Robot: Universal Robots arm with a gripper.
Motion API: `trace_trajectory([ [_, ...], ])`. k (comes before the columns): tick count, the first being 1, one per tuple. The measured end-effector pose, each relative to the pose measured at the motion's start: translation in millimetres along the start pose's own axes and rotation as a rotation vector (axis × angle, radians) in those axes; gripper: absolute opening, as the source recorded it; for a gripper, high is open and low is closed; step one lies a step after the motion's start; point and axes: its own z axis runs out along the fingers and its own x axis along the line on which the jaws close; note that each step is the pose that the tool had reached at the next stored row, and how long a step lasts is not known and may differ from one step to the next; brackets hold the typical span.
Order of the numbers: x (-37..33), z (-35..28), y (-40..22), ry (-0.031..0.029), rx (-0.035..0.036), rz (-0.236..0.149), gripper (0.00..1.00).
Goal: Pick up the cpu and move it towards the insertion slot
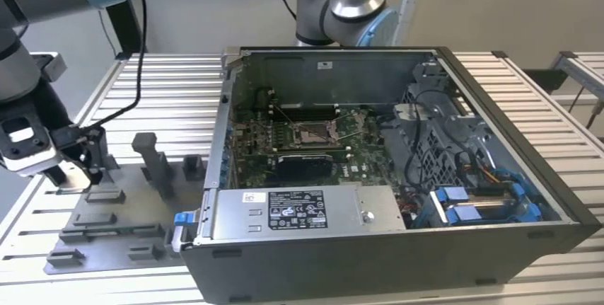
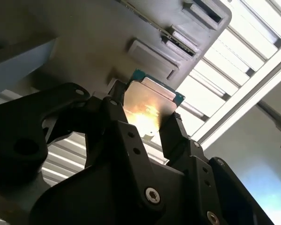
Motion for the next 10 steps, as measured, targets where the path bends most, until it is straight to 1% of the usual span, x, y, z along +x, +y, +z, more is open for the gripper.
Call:
trace_trajectory([
  [4,0.0,-12.2,0.4,0.0006,0.0000,0.000,0.00],
  [10,0.1,-23.6,0.7,0.0011,0.0000,0.000,0.00],
])
